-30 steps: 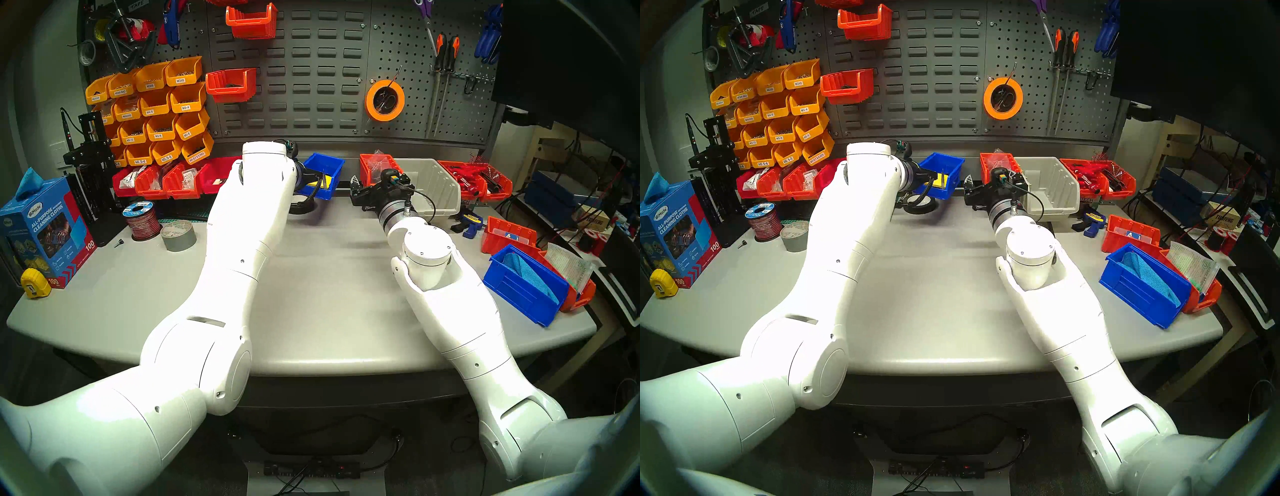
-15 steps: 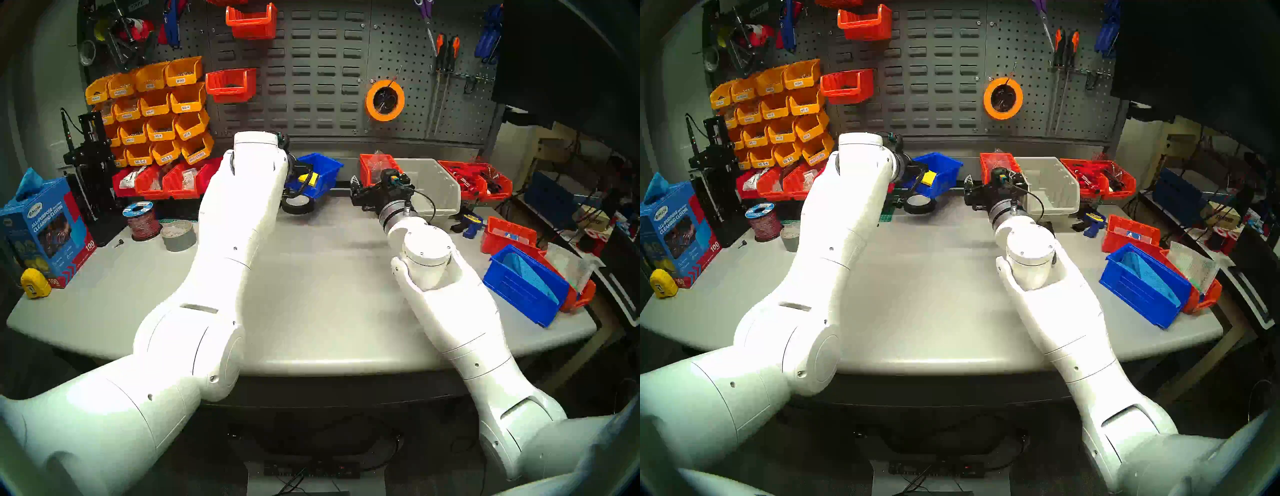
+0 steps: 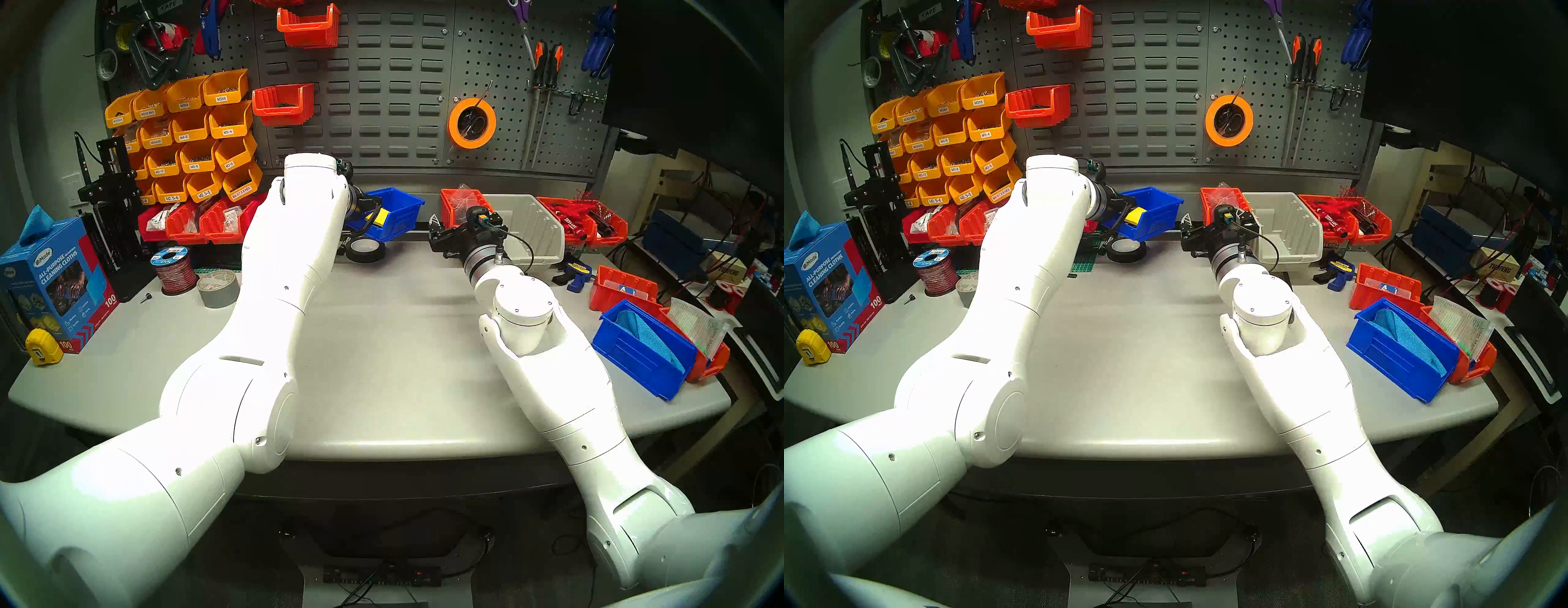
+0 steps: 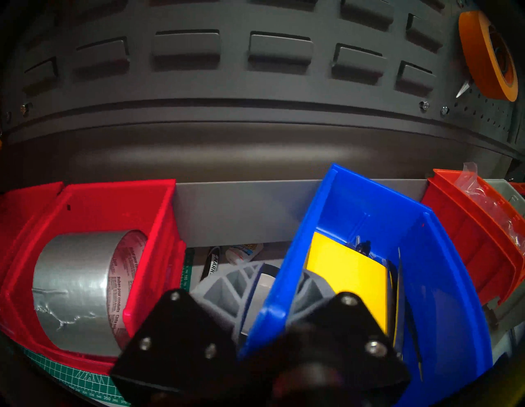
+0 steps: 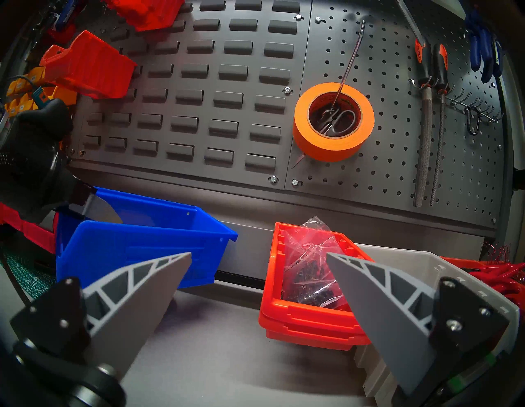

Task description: Hang all the unorganized tool boxes onto the wall

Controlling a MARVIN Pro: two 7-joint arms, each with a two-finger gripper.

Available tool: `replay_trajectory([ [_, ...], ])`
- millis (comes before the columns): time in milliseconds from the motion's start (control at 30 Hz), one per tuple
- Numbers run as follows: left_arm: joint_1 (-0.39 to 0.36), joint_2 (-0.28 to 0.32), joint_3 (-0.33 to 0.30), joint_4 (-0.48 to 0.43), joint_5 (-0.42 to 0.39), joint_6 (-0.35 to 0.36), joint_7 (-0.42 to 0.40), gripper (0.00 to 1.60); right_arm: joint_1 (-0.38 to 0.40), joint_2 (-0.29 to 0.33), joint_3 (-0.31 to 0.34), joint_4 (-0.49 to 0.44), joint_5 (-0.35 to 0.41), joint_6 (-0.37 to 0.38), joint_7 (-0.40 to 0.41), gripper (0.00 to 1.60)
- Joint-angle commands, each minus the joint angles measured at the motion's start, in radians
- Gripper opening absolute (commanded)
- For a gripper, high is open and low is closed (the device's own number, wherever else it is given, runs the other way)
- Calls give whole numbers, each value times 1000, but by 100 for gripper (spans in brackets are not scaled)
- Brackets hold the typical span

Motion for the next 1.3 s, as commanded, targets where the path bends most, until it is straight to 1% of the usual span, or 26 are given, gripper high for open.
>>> replay_trajectory([
  [0, 92, 19, -25, -116, -19, 22, -13, 0, 8, 0, 1, -17, -1, -4, 1, 160],
  [133, 153, 43, -34, -170, -24, 56, -23, 0, 8, -1, 1, -15, -1, -4, 1, 160],
  [167, 172, 50, -37, -197, -25, 65, -24, 0, 8, -1, 1, -15, -1, -4, 1, 160],
  [200, 174, 54, -40, -193, -25, 67, -24, 0, 8, -1, 1, -15, -1, -4, 1, 160],
  [233, 194, 60, -43, -223, -28, 74, -30, 0, 8, -1, 1, -15, -1, -4, 1, 160],
  [267, 194, 60, -43, -223, -28, 74, -30, 0, 8, -1, 1, -15, -1, -4, 1, 160],
  [333, 227, 71, -47, -274, -30, 74, -37, 0, 8, -1, 1, -15, -1, -4, 1, 160],
  [367, 220, 76, -47, -256, -29, 74, -40, 0, 8, -1, 1, -14, -1, -4, 1, 160],
  [400, 244, 82, -47, -299, -31, 74, -45, 0, 9, -1, 1, -14, -1, -4, 1, 160],
  [433, 239, 86, -44, -284, -30, 74, -49, 0, 9, -2, 1, -14, -1, -4, 1, 160],
  [467, 261, 90, -46, -320, -32, 74, -54, 0, 9, -2, 1, -14, -1, -4, 1, 160],
  [500, 267, 93, -40, -319, -34, 74, -64, 0, 9, -2, 1, -14, -1, -4, 1, 160],
  [600, 304, 95, -35, -354, -39, 74, -76, 0, 9, -2, 1, -13, -1, -4, 1, 160],
  [667, 341, 100, -30, -401, -43, 74, -88, 0, 9, -2, 1, -12, -1, -4, 1, 160],
  [700, 336, 101, -27, -375, -46, 74, -93, 0, 9, -2, 1, -12, -1, -4, 1, 160],
  [733, 357, 103, -25, -409, -47, 74, -95, 0, 9, -2, 1, -12, -1, -4, 1, 160],
  [800, 384, 109, -21, -441, -50, 74, -105, 0, 9, -2, 1, -12, -1, -4, 1, 160],
  [833, 385, 111, -19, -431, -52, 74, -109, 0, 9, -2, 1, -11, -1, -4, 1, 160],
  [933, 428, 121, -13, -475, -59, 74, -121, 0, 9, -2, 1, -11, -1, -4, 1, 160],
  [967, 449, 126, -12, -505, -60, 74, -124, 0, 9, -2, 1, -10, -1, -3, 1, 160],
  [1000, 451, 129, -11, -484, -61, 74, -127, 0, 9, -2, 1, -10, -1, -3, 1, 160],
  [1033, 477, 136, -11, -520, -61, 74, -129, 0, 9, -2, 1, -10, -1, -3, 1, 160],
  [1067, 493, 143, -13, -523, -61, 74, -129, 0, 9, -2, 1, -10, -1, -3, 1, 160],
  [1200, 569, 176, -17, -596, -61, 74, -135, 0, 9, -3, 1, -9, -1, -3, 1, 160],
  [1233, 559, 183, -18, -589, -61, 74, -135, 0, 9, -3, 1, -9, -1, -3, 1, 160],
  [1267, 582, 191, -21, -614, -62, 74, -138, 0, 9, -3, 1, -9, -1, -3, 1, 160],
])
